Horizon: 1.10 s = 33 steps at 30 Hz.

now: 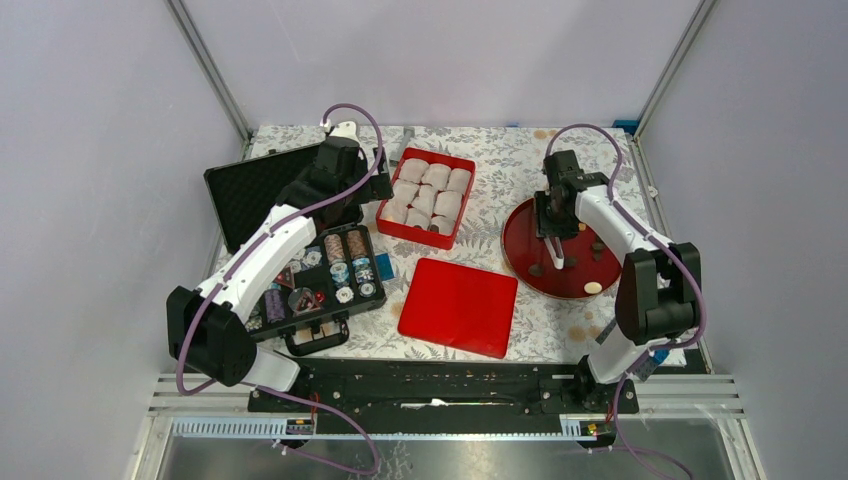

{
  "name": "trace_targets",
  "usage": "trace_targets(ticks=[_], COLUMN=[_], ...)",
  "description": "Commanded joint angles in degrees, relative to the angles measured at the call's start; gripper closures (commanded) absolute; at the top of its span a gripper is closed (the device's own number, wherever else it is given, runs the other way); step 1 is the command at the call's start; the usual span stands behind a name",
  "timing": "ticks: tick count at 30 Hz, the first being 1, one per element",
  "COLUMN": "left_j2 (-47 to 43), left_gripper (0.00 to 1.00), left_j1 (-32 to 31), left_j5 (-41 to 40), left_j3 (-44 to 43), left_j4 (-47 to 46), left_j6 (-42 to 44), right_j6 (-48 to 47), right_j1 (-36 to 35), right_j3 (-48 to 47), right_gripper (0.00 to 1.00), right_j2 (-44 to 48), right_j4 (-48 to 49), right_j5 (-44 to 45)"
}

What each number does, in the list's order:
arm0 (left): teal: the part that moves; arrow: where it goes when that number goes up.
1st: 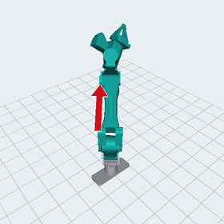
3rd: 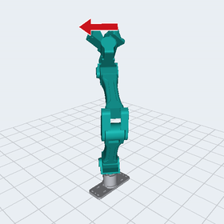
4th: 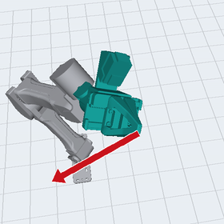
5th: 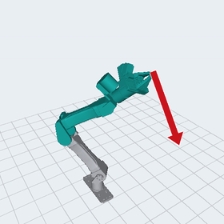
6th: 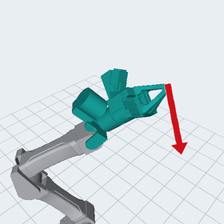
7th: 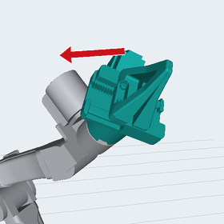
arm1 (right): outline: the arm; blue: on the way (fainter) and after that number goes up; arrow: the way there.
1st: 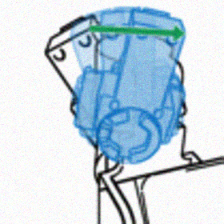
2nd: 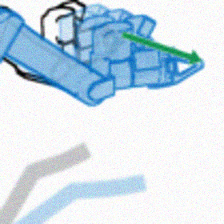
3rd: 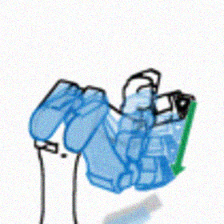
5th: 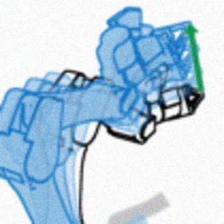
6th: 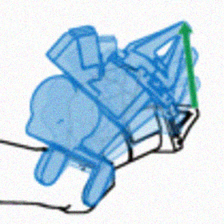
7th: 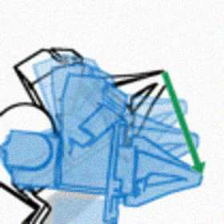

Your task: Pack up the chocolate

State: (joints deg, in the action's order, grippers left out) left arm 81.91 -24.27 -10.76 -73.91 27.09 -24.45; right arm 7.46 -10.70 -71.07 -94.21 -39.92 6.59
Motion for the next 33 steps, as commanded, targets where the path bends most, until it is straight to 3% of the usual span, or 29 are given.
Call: trace_targets(ticks=[1, 5, 14, 26, 33], left_j2=[-2.19, -2.6, -2.29, -1.6, -2.1], left_gripper=[0.01, 0.01, 0.01, 0.01, 0.01], left_j1=[0.28, 0.28, 0.27, 0.28, 0.28], left_j5=[-1.01, -1.54, -1.74, -2.86, -4.56], left_j3=[-1.18, -0.59, -0.67, -1.05, -0.67], left_j4=[-2.3, -2.38, -2.66, -3.1, -3.1], left_j6=[0.27, -0.07, 0.01, 0.22, -0.85], right_j6=[-1.71, -1.82, -1.59, 0.37, 0.07], right_j1=[0.36, 0.42, 0.41, 0.37, 0.23], right_j3=[-3.91, -4.95, -5.08, -5.2, -14.5], right_gripper=[0.51, 0.53, 0.69, 0.72, 0.73], right_j2=[-1.72, -2.63, -2.45, 4.91, 6.55], right_j4=[1.77, 1.86, 0.84, -5.84, -12.01], right_j5=[0.83, 0.53, -1.14, -2.9, -6.06])
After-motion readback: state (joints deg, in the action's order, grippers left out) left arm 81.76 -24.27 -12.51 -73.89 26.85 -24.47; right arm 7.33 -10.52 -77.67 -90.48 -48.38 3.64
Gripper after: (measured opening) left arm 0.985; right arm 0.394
